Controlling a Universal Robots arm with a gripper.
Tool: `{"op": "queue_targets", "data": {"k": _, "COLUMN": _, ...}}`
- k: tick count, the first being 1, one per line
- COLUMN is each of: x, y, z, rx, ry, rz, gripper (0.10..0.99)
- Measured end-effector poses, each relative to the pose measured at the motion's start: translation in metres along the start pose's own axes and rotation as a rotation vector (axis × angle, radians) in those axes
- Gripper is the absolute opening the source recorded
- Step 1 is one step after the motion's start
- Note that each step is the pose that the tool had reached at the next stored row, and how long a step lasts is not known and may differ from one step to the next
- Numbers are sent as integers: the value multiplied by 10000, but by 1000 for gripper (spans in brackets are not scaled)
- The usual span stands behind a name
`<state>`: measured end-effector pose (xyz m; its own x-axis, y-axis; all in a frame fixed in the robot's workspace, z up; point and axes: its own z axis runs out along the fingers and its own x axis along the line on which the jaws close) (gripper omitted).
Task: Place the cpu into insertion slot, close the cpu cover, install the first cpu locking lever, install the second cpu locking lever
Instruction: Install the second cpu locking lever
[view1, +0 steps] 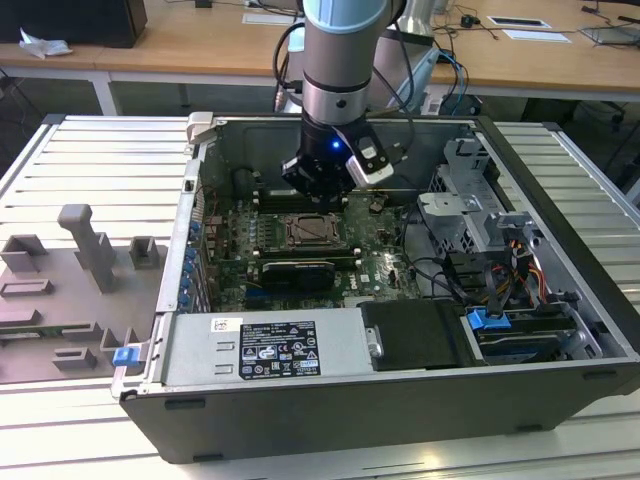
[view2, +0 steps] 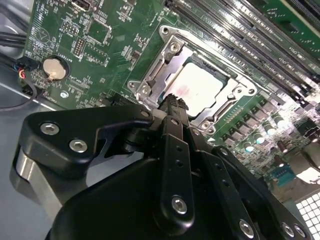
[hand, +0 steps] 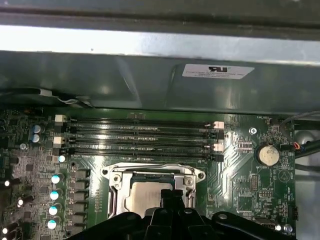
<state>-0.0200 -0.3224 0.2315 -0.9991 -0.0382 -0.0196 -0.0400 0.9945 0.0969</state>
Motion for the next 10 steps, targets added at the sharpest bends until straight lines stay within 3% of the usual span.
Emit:
{"op": "queue_targets", "data": {"k": 3, "x": 0, "y": -10, "z": -29, "rx": -5, "ry": 79, "rz": 8, "gripper": 106}}
{"op": "queue_targets", "data": {"k": 10, "x": 7, "y": -148, "z": -43, "rx": -4, "ry": 80, "rz": 7, "gripper": 106}}
